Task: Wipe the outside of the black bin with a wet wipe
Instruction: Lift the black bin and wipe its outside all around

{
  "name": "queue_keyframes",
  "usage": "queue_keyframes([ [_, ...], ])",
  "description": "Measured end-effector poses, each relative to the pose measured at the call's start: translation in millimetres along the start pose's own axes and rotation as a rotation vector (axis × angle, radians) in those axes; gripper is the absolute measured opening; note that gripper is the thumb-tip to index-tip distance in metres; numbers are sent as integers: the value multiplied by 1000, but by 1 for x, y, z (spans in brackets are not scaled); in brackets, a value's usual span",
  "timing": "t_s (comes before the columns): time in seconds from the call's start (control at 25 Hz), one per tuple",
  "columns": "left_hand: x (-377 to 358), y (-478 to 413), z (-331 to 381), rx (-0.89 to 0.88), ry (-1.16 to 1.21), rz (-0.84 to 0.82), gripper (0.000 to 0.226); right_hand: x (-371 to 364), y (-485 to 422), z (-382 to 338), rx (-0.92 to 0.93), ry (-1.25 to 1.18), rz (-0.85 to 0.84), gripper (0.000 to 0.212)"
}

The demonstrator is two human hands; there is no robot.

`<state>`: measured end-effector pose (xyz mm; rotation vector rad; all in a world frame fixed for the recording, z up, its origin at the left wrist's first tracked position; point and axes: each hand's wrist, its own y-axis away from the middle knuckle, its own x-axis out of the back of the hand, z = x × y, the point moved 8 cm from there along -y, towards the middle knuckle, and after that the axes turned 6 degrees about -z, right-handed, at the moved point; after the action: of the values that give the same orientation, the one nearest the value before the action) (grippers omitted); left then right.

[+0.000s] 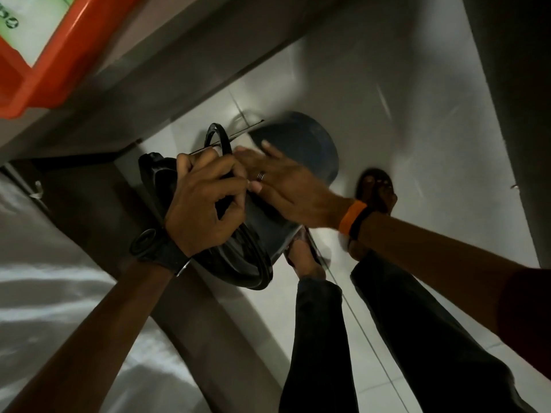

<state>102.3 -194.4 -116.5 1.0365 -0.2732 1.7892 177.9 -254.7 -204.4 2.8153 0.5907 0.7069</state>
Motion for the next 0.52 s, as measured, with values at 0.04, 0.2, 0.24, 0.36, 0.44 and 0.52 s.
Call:
queue_keyframes([
  [0.04, -2, 4, 0, -8, -24, -8, 14, 13, -9, 30, -141, 67, 24, 51],
  [0.2, -12, 10, 8, -63, -97, -11, 8, 47, -18, 123, -658, 194, -103, 50],
  [0.24, -12, 7, 7, -58, -99, 3, 7, 39, -20, 106, -593, 123, -78, 49],
  [0.36, -6, 0, -1, -9, -77, 65, 10, -3, 7, 1, -117, -128, -20, 50],
  [0.44, -3, -1, -5, 16, -66, 92, 13, -15, 30, 0, -30, -54, -4, 52],
  [0.52, -4, 1, -5, 12, -77, 90, 12, 18, 37, 60, -393, -114, 152, 55],
])
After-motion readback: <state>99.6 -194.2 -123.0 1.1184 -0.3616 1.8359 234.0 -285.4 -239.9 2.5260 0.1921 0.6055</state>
